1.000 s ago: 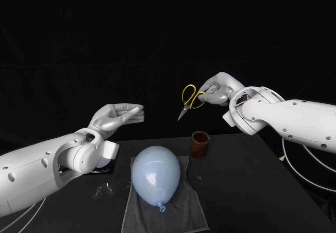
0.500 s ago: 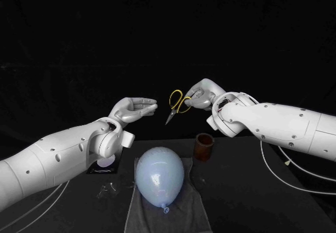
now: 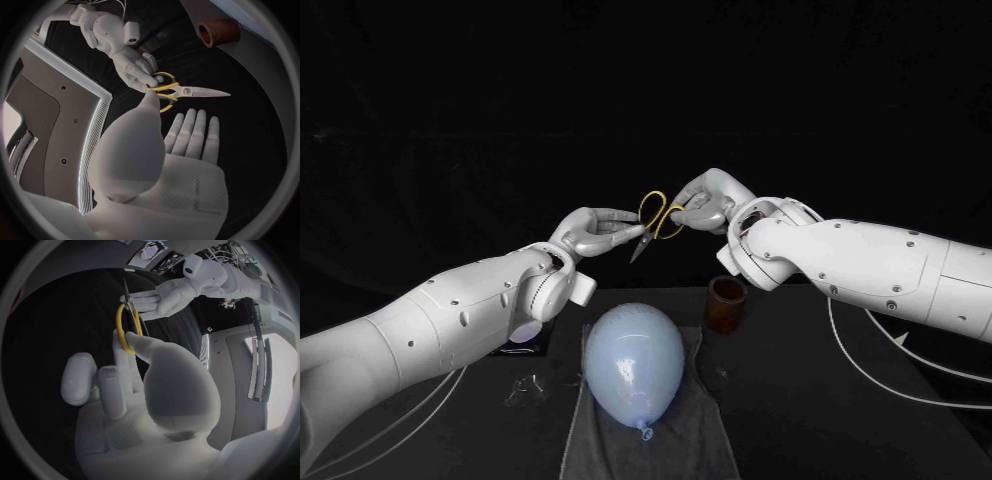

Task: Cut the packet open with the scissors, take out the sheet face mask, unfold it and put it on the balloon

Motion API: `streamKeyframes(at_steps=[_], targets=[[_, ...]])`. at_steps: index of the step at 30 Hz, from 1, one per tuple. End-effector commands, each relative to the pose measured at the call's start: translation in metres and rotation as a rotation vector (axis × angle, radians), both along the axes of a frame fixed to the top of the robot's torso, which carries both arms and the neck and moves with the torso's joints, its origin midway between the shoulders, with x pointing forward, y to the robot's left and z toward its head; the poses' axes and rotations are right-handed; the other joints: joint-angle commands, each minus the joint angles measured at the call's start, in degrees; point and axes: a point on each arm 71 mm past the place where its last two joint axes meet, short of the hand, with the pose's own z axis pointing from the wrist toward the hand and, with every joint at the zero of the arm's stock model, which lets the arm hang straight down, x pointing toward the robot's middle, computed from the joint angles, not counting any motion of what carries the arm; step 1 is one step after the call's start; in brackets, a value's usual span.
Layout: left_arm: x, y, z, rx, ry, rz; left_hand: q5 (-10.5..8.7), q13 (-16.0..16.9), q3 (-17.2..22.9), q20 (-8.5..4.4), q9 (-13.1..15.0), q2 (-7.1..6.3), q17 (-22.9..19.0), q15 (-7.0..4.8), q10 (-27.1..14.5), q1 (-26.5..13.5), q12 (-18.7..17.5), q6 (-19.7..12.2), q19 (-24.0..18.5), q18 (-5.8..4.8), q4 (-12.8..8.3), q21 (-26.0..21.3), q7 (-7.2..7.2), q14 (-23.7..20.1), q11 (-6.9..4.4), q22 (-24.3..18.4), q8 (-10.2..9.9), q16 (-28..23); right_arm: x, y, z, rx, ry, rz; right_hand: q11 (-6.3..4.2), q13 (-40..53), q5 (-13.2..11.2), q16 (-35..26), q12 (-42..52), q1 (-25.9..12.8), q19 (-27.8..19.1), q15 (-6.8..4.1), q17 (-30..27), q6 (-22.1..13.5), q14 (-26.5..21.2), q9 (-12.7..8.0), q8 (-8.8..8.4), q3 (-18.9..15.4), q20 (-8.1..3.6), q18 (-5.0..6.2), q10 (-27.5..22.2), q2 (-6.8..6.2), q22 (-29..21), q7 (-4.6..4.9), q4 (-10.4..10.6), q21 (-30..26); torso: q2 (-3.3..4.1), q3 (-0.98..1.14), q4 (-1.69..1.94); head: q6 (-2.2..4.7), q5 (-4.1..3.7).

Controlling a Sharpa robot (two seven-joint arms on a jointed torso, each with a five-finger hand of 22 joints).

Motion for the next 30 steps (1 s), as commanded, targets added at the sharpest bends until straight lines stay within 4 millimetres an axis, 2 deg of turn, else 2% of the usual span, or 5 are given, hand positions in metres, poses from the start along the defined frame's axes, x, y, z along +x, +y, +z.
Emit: streamKeyframes(at_steps=[1, 10, 12, 14, 30], targets=[[0.000, -0.006, -0.002, 0.030, 0.021, -0.040, -0.12, 0.04, -0.41, 0.08, 0.00, 0.61, -0.04, 0.16, -0.22, 0.19, -0.08, -0.26, -0.51, -0.35, -0.12, -0.38, 4.57, -0.14, 0.19, -0.07, -0.13, -0.34, -0.001, 0.003, 0.002, 0.014, -0.022, 0.013, -2.35, 0.10, 0.17, 0.25, 0.15, 0.46, -0.26, -0.71, 3.58, 0.22, 4.00, 0.07, -0.26, 1.11, -0.16, 0.67, 2.92, 0.44, -0.02, -0.19, -1.27, -0.38, 0.00, 0.03, 0.06, -0.15, 0.03], [-0.003, -0.015, -0.004, 0.034, 0.049, -0.096, -0.12, 0.16, -1.56, 0.12, 1.00, 2.48, 0.48, -0.41, 1.84, 1.72, 0.38, 3.40, 2.32, 0.30, -0.40, 0.15, 4.25, 3.36, -0.38, 0.29, 1.18, 0.53, -0.003, 0.009, -0.002, 0.023, -0.013, 0.027, -2.35, 0.10, 0.17, 0.24, 0.14, 0.44, -0.31, -0.71, 3.55, 0.21, 3.99, 0.07, -0.27, 1.12, -0.16, 0.69, 2.92, 0.47, -0.12, -0.19, -1.28, -0.45, -0.05, 0.00, 0.06, -0.32, 0.25], [-0.003, -0.017, -0.004, 0.035, 0.049, -0.107, -0.10, 0.20, -2.09, 0.11, 2.01, 3.53, 0.76, -1.11, 3.75, 2.71, 0.71, 7.29, 9.95, 0.98, -0.50, 2.03, 3.18, 5.47, -1.02, 1.08, 2.59, 1.42, -0.003, 0.011, -0.004, 0.024, -0.008, 0.031, -2.35, 0.10, 0.17, 0.24, 0.14, 0.44, -0.31, -0.71, 3.55, 0.21, 3.99, 0.07, -0.27, 1.12, -0.16, 0.69, 2.92, 0.47, -0.12, -0.19, -1.28, -0.45, -0.05, -0.01, 0.02, -0.30, 0.40], [-0.003, -0.017, -0.004, 0.034, 0.048, -0.111, -0.11, 0.22, -2.23, 0.09, 2.18, 4.18, 0.81, -1.33, 4.72, 3.20, 0.86, 7.96, 11.48, 1.25, -0.53, 2.39, 2.75, 6.01, -1.27, 1.15, 2.98, 1.59, -0.003, 0.013, -0.005, 0.025, -0.005, 0.034, -2.35, 0.10, 0.17, 0.22, 0.12, 0.42, -0.34, -0.71, 3.51, 0.18, 3.99, 0.08, -0.29, 1.15, -0.17, 0.70, 2.93, 0.52, -0.17, -0.19, -1.30, -0.49, -0.02, 0.00, 0.08, -0.29, 0.33], [-0.003, -0.016, -0.004, 0.032, 0.053, -0.127, -0.08, 0.24, -0.74, -0.19, 3.07, 9.39, 2.70, -4.14, 11.69, 7.18, 1.26, 13.73, 17.52, 3.85, -0.14, 5.02, 1.33, 13.29, -3.96, 1.59, 5.44, 4.81, -0.004, 0.010, -0.006, 0.040, -0.009, 0.028, -2.34, 0.10, 0.17, 0.21, 0.09, 0.37, -0.38, -0.72, 3.48, 0.15, 3.98, 0.08, -0.32, 1.17, -0.18, 0.71, 2.93, 0.57, -0.22, -0.18, -1.33, -0.53, -0.05, 0.01, 0.00, -0.46, 0.08]])
